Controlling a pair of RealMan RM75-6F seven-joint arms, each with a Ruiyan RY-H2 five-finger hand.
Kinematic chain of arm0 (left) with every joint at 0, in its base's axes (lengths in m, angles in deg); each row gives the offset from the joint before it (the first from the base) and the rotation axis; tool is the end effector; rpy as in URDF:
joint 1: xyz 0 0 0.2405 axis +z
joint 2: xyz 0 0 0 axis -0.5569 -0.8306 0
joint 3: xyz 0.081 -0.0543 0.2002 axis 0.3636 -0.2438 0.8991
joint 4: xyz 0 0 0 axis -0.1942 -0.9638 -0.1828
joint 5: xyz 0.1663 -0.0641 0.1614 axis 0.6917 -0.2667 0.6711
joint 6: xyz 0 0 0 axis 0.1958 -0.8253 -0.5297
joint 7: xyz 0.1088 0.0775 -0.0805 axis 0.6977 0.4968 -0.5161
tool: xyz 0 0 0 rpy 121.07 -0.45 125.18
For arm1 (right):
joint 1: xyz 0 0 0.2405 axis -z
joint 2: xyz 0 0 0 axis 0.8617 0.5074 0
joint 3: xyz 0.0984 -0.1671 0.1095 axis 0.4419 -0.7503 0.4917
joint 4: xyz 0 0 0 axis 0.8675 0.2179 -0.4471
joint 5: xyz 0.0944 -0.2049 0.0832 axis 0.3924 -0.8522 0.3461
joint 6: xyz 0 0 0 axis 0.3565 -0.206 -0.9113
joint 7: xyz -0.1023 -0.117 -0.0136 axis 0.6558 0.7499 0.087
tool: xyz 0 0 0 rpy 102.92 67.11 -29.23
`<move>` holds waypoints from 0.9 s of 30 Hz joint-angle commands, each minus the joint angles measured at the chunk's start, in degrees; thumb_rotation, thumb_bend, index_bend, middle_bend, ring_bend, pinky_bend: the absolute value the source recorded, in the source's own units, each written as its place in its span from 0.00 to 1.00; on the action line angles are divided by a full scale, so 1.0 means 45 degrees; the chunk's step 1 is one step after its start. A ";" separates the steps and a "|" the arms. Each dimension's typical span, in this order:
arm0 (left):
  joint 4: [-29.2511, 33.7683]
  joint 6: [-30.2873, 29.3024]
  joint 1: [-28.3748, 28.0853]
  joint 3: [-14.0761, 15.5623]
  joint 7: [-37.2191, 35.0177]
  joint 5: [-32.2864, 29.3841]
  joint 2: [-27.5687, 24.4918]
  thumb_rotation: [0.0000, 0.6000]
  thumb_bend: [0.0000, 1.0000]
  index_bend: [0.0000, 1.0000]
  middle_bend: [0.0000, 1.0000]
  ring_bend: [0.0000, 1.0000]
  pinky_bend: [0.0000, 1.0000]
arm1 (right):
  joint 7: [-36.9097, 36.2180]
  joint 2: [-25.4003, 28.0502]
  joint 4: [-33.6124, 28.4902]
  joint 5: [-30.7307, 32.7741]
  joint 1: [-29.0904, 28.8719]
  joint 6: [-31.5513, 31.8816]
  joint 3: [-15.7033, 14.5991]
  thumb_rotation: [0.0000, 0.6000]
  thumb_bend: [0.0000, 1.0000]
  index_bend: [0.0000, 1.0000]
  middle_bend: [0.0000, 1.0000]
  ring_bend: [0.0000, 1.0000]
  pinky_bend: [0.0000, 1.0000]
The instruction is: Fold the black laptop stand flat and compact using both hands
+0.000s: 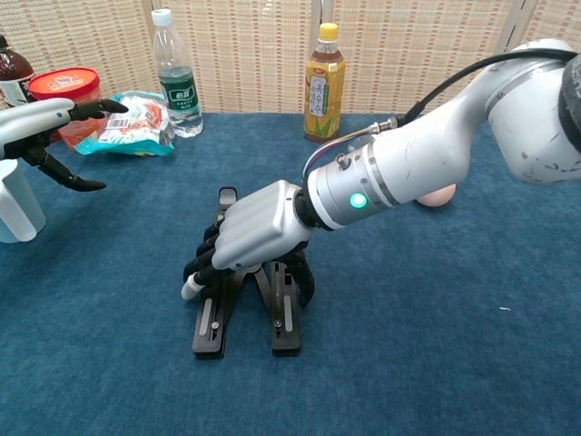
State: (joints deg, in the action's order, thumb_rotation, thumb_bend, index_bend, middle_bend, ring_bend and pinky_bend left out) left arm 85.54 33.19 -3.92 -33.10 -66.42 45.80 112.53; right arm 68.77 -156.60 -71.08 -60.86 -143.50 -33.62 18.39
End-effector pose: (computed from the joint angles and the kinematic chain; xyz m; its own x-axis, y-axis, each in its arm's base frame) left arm -0.2255 0.3846 0.0105 0.2940 0.1923 0.9363 0.9378 -0.2475 -0.2436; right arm -0.0235 -0.3390 -0.1420 0.9362 0.0716 0.3442 0.0043 -0.9813 0.1922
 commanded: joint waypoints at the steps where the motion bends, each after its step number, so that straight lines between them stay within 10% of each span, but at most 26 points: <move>1: -0.0013 -0.0022 0.0007 -0.0004 -0.0024 0.0028 0.0011 1.00 0.18 0.00 0.00 0.00 0.00 | -0.0052 -0.0076 0.0094 0.0049 -0.0007 0.0038 -0.0027 1.00 0.00 0.00 0.00 0.00 0.00; 11: -0.0075 -0.0052 0.0057 0.0008 -0.0119 0.0089 0.0032 1.00 0.18 0.00 0.00 0.00 0.00 | -0.0525 -0.0442 0.0679 -0.0016 0.0103 0.0808 -0.0159 1.00 0.07 0.01 0.18 0.00 0.00; 27: -0.0246 -0.0107 0.0110 0.0049 -0.0305 0.0220 0.0143 1.00 0.18 0.00 0.00 0.00 0.00 | -0.1564 -0.1270 0.2443 -0.0256 0.0678 0.2651 -0.0327 1.00 0.19 0.41 0.50 0.19 0.06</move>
State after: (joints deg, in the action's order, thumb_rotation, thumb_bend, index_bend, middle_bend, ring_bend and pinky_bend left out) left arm 84.43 32.70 -3.42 -32.88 -67.78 46.78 113.17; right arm 61.98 -162.15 -60.32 -61.94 -140.58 -21.87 17.00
